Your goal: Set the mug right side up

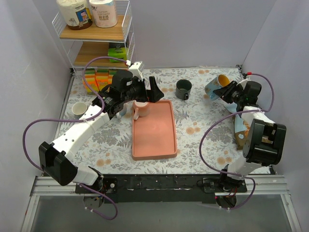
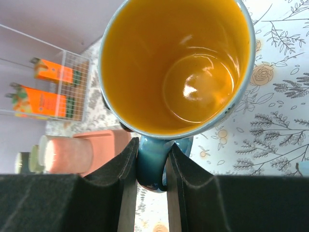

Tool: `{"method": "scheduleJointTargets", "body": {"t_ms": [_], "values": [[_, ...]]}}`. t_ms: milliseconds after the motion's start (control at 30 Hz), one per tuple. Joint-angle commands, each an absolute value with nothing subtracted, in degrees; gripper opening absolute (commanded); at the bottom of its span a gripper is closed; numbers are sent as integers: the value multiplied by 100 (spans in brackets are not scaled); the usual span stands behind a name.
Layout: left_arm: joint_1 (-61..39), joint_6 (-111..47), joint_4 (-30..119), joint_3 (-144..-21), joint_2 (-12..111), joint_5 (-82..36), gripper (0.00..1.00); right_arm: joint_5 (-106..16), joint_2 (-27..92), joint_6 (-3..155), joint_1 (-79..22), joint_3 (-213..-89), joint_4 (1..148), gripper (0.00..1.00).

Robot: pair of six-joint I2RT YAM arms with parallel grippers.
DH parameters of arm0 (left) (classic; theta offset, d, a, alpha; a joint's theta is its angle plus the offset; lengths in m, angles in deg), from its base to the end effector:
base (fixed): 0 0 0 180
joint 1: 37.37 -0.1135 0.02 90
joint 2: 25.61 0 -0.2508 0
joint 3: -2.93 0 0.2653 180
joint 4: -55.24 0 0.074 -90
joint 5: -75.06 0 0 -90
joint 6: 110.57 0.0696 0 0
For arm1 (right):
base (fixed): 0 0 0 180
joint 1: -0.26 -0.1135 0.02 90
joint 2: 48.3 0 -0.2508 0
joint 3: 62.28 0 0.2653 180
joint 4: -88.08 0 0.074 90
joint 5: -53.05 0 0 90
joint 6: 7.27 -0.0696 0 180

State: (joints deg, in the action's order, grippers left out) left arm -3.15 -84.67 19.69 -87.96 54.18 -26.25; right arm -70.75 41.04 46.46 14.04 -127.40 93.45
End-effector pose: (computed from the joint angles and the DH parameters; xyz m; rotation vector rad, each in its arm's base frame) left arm 0.2944 -0.2168 0.3525 -0.4381 2.1938 -1.2320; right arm 0.3820 -0.0538 0.2129 0.4256 1.8785 0.8234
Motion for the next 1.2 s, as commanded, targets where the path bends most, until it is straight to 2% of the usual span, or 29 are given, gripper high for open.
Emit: {"method": "scheduleJointTargets", "body": {"t_ms": [0,233,400,800,833,867,900,933,967,1067,1100,1167], "values": [[-362,-8411,1941,-8792,5103,-2549,98,-6764,4380,5765,1002,-13484,9497,1],[-362,-8438,1897,-8757,5121,-2514,98,-5973,5145,6426,255,-14354,9023,1],[-362,-8482,1914,-8687,5024,-2443,98,-5260,5392,6831,70,-14741,8784,1],[-362,-8447,1870,-8713,5050,-2408,98,-4311,5892,7973,-396,-14803,8618,1],[-362,-8447,1879,-8704,5050,-2417,98,-4154,5937,8035,-501,-14829,8469,4],[-362,-8438,1870,-8696,5050,-2417,98,-4057,5972,8088,-545,-14864,8416,12],[-362,-8447,1862,-8696,5050,-2426,98,-3969,5990,8149,-580,-14856,8389,23],[-362,-8447,1870,-8687,5050,-2417,98,-3785,5972,8158,-668,-14830,8363,30],[-362,-8447,1844,-8687,5042,-2408,98,-3714,5946,8159,-686,-14751,8362,47],[-362,-8447,1844,-8643,5015,-2382,98,-3344,5718,8150,-757,-14636,8424,60],[-371,-8447,1853,-8634,5006,-2364,98,-3257,5630,8106,-774,-14654,8415,67],[-362,-8455,1853,-8599,4989,-2321,98,-2958,5577,8018,-792,-14759,8196,73]]}}
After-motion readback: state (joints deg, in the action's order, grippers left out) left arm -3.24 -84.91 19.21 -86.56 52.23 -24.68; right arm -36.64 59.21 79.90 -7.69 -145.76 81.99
